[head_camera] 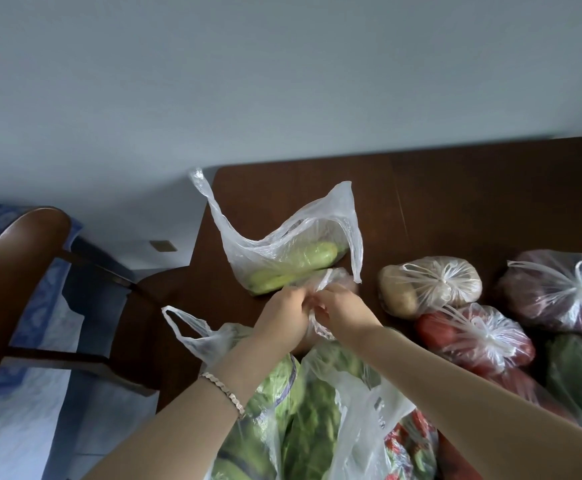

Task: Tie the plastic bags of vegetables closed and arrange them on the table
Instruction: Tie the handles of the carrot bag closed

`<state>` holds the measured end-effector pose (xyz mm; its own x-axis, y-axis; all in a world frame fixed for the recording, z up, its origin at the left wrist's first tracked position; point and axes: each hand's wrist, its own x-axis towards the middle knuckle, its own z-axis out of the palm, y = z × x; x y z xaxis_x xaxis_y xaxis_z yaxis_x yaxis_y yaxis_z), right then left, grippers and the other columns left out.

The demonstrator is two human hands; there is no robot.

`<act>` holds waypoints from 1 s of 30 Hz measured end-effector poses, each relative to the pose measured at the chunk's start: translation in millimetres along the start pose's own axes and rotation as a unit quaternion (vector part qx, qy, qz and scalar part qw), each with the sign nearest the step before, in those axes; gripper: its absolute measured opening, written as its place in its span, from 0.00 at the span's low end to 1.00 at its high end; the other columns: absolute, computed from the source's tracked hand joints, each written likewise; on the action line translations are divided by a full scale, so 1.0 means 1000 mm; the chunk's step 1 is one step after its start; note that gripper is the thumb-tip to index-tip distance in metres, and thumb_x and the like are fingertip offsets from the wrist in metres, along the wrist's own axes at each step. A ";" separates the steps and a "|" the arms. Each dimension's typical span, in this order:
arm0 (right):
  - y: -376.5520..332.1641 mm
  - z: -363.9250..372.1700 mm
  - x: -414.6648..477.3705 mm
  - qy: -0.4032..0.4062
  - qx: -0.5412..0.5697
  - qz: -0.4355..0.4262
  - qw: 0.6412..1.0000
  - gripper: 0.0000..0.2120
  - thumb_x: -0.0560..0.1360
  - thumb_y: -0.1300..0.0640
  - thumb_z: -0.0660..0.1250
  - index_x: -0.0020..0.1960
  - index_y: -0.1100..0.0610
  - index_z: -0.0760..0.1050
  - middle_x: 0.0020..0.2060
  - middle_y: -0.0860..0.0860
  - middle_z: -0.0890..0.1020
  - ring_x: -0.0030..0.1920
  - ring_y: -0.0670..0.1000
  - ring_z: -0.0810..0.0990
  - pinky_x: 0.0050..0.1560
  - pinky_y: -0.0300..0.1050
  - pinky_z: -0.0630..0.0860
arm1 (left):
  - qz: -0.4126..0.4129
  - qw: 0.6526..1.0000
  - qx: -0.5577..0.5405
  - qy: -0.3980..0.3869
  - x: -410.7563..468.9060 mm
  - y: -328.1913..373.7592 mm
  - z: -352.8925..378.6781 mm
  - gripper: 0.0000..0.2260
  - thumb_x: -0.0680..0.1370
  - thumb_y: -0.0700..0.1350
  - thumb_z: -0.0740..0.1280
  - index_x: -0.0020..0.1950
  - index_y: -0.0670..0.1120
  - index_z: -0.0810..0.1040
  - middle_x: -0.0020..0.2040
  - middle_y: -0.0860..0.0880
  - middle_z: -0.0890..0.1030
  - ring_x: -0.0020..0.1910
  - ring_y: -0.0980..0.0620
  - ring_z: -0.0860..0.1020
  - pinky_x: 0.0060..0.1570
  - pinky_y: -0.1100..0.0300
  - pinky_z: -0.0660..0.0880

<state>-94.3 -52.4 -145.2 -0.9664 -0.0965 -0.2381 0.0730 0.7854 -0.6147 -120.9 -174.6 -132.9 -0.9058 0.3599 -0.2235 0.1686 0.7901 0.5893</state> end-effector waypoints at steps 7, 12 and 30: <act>0.006 0.001 -0.005 0.132 0.206 0.088 0.966 0.06 0.71 0.61 0.69 0.43 0.63 0.82 0.34 0.52 0.81 0.34 0.49 0.77 0.35 0.30 0.68 | -0.046 0.989 -0.138 0.031 -0.003 -0.006 0.002 0.11 0.77 0.44 0.65 0.46 0.36 0.79 0.40 0.40 0.80 0.40 0.48 0.75 0.36 0.65 0.65; 0.007 0.002 -0.008 0.125 0.376 0.140 0.907 0.04 0.68 0.63 0.72 0.43 0.59 0.81 0.28 0.45 0.79 0.26 0.38 0.74 0.34 0.33 0.72 | -0.067 0.983 -0.166 0.032 0.000 -0.005 0.007 0.09 0.77 0.43 0.65 0.46 0.38 0.80 0.34 0.51 0.75 0.38 0.52 0.73 0.34 0.72 0.66; 0.022 0.008 -0.003 0.174 -0.180 -0.132 0.959 0.15 0.70 0.49 0.56 0.33 0.55 0.77 0.35 0.52 0.78 0.33 0.52 0.79 0.34 0.39 0.75 | -0.187 0.963 -0.194 -0.017 0.009 0.002 0.009 0.11 0.77 0.44 0.65 0.35 0.48 0.78 0.36 0.45 0.76 0.35 0.48 0.73 0.38 0.59 0.68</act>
<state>-87.8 -40.2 -164.1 -0.9680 -0.1602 0.1931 -0.2145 0.9277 -0.3055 -125.2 -164.9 -140.6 -0.8600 0.1072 -0.4989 -0.3316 0.6257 0.7061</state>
